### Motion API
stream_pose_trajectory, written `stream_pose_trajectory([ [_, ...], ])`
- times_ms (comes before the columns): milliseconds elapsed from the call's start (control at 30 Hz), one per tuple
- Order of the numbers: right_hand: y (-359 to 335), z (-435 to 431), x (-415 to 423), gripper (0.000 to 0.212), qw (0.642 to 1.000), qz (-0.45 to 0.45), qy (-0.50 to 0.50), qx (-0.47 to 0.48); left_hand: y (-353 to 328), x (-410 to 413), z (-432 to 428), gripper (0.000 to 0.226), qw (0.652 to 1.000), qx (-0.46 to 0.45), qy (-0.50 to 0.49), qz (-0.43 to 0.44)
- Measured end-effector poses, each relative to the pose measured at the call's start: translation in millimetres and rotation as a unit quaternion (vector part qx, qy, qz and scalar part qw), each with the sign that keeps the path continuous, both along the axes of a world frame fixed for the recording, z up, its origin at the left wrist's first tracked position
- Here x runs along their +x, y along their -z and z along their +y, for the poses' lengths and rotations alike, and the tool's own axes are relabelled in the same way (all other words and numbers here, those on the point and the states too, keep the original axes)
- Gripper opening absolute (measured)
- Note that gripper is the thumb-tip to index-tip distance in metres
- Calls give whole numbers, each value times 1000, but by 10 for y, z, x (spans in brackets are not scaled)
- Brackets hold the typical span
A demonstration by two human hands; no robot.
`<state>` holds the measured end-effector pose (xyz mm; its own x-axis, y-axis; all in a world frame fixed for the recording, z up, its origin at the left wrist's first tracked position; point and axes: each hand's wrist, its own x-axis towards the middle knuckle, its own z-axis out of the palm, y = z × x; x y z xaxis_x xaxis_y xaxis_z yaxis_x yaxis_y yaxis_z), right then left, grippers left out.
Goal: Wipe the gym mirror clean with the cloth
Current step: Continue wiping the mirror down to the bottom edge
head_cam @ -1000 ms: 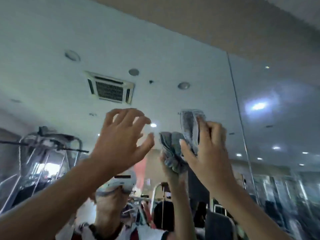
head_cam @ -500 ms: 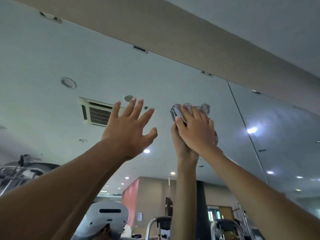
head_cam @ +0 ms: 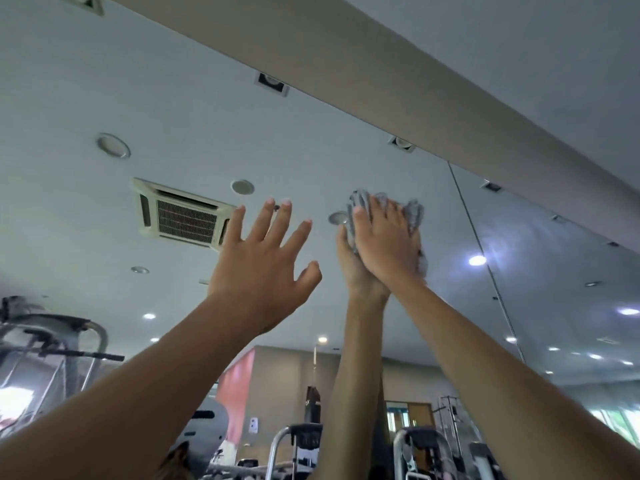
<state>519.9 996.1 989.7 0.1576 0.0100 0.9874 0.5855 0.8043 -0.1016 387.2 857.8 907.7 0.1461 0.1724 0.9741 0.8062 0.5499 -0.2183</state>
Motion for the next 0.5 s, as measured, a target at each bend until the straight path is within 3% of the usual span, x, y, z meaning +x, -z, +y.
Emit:
stream_pose_trajectory([
  [100, 346, -139, -118, 59, 992, -89, -9, 86, 51, 11, -17, 90, 1000, -2, 1, 0],
  [200, 783, 69, 143, 58, 982, -149, 16, 114, 96, 1, -26, 79, 1000, -9, -6, 2],
  [300, 463, 280, 361, 60, 997, -80, 9, 13, 129, -22, -32, 71, 1000, -9, 11, -4],
  [400, -47, 96, 173, 59, 997, 29, -9, -72, 149, -20, -24, 78, 1000, -1, 22, 1],
  [500, -17, -242, -156, 51, 999, -43, 5, -13, 192, -31, -31, 81, 1000, -8, 27, 5],
])
